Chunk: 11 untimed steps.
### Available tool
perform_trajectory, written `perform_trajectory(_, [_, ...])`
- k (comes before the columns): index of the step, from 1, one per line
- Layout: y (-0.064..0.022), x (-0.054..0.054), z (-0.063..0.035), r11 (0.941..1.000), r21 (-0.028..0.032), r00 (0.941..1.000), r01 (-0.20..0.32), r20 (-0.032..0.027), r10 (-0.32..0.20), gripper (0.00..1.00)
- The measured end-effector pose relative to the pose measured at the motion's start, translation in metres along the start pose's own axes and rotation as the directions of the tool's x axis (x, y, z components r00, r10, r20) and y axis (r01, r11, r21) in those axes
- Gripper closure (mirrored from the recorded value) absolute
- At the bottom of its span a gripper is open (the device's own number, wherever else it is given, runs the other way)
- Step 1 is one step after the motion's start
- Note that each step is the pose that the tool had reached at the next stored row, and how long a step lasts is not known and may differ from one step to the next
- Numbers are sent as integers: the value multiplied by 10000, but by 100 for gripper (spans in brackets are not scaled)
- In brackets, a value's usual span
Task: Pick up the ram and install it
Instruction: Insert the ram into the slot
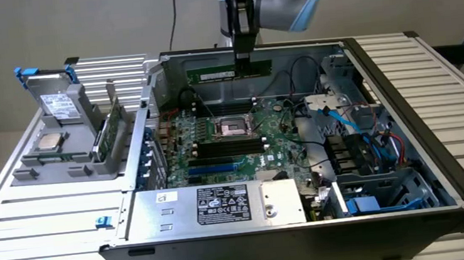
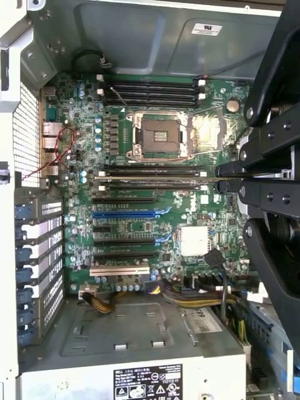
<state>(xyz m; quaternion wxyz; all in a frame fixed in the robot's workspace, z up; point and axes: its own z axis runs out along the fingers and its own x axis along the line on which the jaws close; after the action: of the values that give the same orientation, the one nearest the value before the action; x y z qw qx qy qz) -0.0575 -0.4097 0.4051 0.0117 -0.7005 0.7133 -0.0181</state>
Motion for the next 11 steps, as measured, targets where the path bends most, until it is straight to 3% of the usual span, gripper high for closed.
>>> perform_trajectory(4, [1,0,35,10000,-73,9999,-5,150,6,87])
perform_trajectory(11, [6,-10,147,9999,-133,9999,-3,128,5,87])
